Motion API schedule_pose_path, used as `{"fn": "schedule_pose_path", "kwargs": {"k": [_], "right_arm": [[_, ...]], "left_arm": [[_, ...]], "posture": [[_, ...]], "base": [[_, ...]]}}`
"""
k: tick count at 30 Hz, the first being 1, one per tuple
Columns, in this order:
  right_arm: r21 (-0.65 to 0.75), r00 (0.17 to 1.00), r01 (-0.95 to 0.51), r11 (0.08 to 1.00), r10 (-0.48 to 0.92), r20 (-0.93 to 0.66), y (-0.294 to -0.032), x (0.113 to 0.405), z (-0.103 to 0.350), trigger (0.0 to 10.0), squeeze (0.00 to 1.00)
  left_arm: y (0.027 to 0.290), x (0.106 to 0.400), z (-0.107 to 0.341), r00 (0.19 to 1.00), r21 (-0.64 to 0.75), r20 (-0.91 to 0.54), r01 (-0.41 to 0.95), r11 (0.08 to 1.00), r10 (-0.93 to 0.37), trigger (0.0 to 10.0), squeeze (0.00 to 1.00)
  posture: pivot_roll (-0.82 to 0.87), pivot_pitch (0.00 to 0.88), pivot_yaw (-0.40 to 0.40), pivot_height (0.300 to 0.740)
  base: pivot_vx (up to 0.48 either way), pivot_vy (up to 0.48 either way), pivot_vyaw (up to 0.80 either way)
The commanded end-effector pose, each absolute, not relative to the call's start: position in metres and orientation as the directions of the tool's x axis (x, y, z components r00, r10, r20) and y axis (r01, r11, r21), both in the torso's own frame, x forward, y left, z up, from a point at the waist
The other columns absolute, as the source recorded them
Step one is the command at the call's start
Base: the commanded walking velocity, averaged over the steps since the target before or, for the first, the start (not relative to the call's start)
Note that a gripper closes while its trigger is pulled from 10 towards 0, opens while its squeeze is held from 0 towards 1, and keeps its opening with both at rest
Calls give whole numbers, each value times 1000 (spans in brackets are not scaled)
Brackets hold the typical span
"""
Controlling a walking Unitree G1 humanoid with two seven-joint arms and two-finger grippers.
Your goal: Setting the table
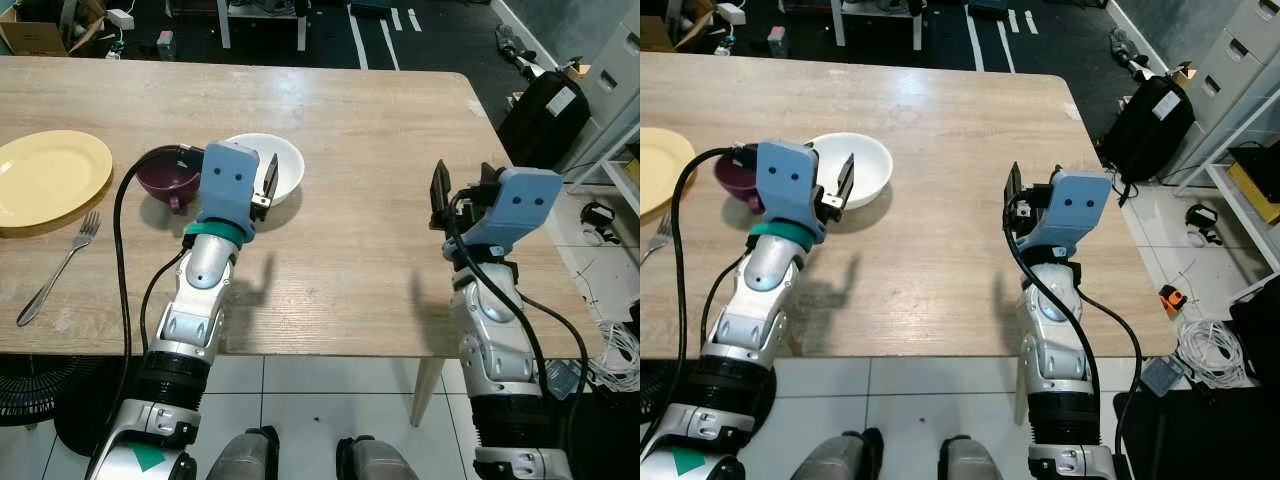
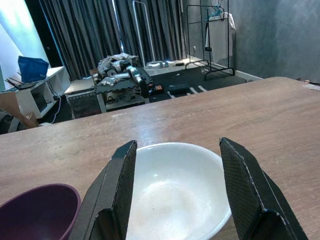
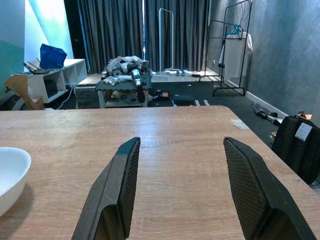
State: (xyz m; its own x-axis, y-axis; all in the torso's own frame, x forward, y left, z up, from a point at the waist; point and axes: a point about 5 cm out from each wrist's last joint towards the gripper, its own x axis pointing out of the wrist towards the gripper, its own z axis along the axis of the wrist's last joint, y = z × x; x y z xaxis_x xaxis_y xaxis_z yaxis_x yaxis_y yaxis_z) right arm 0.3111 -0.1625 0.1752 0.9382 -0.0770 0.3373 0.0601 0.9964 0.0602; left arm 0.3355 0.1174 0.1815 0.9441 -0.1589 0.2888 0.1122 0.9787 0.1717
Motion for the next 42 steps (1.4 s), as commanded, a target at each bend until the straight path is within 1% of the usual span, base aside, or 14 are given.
{"fn": "schedule_pose_path", "kwargs": {"k": [1, 19, 21, 23, 24, 26, 28, 30, 31, 33, 34, 35, 37, 42], "right_arm": [[53, 947, 67, 996, -80, 311, -164, 310, 169, 10000, 0], [47, 949, 69, 997, -80, 304, -166, 310, 168, 10000, 0], [-10, 969, 32, 999, -29, 247, -162, 310, 158, 10000, 0], [-83, 986, -8, 996, 22, 166, -162, 304, 141, 10000, 0], [-83, 986, -8, 996, 22, 166, -162, 304, 141, 10000, 0], [-101, 992, -12, 995, 24, 124, -167, 299, 132, 10000, 0], [-105, 995, 20, 994, -9, 102, -175, 294, 126, 10000, 0], [-105, 995, 20, 994, -9, 102, -175, 294, 126, 10000, 0], [-103, 994, 42, 994, -31, 101, -179, 293, 125, 10000, 0], [-103, 994, 42, 994, -31, 101, -179, 293, 125, 10000, 0], [-77, 989, 96, 992, -86, 123, -187, 294, 130, 10000, 0], [-77, 989, 96, 992, -86, 123, -187, 294, 130, 10000, 0], [-33, 971, 164, 986, -155, 182, -197, 298, 145, 10000, 0], [-17, 961, 175, 984, -167, 222, -199, 301, 155, 10000, 0]], "left_arm": [[117, 334, 179, 948, 179, 274, 117, 977, -164, 10000, 0], [115, 332, 177, 949, 182, 263, 128, 975, -173, 10000, 0], [119, 329, 171, 955, 183, 239, 131, 974, -174, 10000, 0], [122, 319, 161, 962, 179, 198, 155, 972, -189, 10000, 0], [122, 319, 161, 962, 179, 198, 155, 972, -189, 10000, 0], [123, 309, 152, 964, 183, 165, 178, 967, -209, 10000, 0], [126, 297, 143, 965, 193, 132, 200, 961, -227, 10000, 0], [126, 297, 143, 965, 193, 132, 200, 961, -227, 10000, 0], [128, 292, 140, 966, 192, 120, 202, 960, -228, 10000, 0], [128, 292, 140, 966, 192, 120, 202, 960, -228, 10000, 0], [132, 292, 143, 969, 186, 125, 187, 964, -212, 10000, 0], [132, 292, 143, 969, 186, 125, 187, 964, -212, 10000, 0], [136, 298, 152, 970, 182, 148, 164, 970, -191, 10000, 0], [136, 304, 156, 969, 184, 160, 157, 970, -187, 10000, 0]], "posture": [[3, 0, 11, 740], [2, 0, 15, 740], [0, 0, 15, 740], [5, 0, 12, 740], [5, 0, 12, 740], [7, 0, 10, 740], [12, 0, 6, 740], [12, 0, 6, 740], [13, 0, 5, 740], [13, 0, 5, 740], [12, 0, 3, 740], [12, 0, 3, 740], [12, 0, 7, 740], [7, 0, 9, 740]], "base": [[0, 0, 0], [0, 0, 0], [0, 0, 0], [0, 0, 0], [0, 0, 0], [0, 0, 0], [0, 0, 0], [0, 0, 0], [0, 0, 0], [0, 0, 0], [0, 0, 0], [0, 0, 0], [0, 0, 0], [0, 0, 0]]}}
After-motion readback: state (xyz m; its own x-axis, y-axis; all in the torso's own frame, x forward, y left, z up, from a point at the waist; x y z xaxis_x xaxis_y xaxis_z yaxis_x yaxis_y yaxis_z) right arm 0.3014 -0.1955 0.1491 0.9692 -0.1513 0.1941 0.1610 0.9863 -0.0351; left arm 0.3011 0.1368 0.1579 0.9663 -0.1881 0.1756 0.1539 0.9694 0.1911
